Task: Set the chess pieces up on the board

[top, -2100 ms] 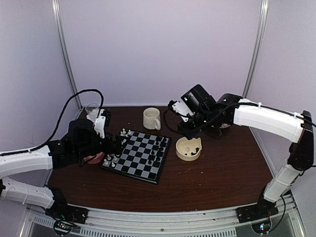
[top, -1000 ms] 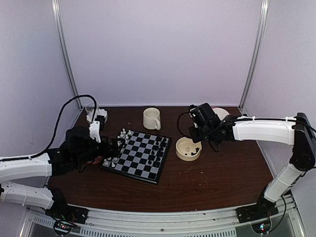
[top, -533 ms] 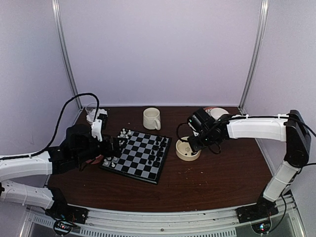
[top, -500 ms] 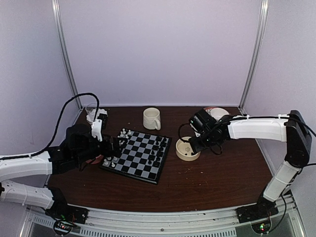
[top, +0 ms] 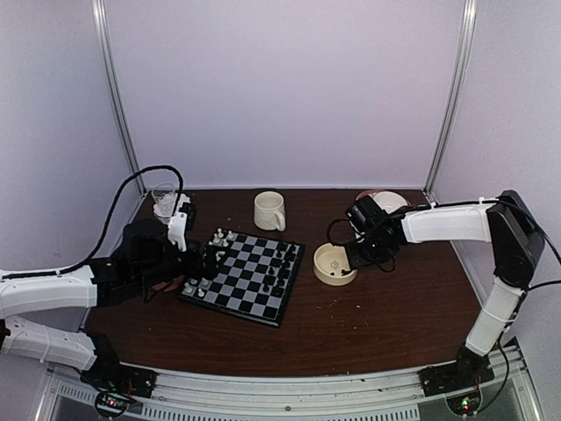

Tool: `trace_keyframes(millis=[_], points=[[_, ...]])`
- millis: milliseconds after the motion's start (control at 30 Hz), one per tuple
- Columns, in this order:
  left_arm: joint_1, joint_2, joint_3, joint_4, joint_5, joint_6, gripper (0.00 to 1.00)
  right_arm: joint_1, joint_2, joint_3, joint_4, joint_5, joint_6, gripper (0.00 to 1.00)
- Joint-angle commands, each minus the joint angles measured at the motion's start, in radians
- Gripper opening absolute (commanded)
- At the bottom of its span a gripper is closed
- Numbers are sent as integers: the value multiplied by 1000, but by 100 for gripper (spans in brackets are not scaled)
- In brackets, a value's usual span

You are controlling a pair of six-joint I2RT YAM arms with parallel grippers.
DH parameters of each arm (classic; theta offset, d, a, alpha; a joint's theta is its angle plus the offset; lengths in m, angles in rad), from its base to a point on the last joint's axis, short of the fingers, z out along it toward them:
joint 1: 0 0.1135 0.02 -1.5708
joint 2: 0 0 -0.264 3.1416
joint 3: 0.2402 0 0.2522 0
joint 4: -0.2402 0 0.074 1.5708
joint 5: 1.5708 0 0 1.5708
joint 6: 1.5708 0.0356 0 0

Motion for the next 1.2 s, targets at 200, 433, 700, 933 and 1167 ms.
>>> trace_keyframes(millis=[200,433,700,933,1167], points=[[7,4,39,7,26,12,98,-23,135,126,-60,52,14,45],[7,5,43,-2,30,11,98,-41,172,157,-104,37,-3,25],[7,-1,44,-2,41,6,97,-41,113,131,-103,-22,-123,3],[7,-2,46,-3,47,5,98,-36,71,120,-118,-44,-214,0],[7,-8,46,-7,47,8,98,25,35,172,-230,167,-250,0]])
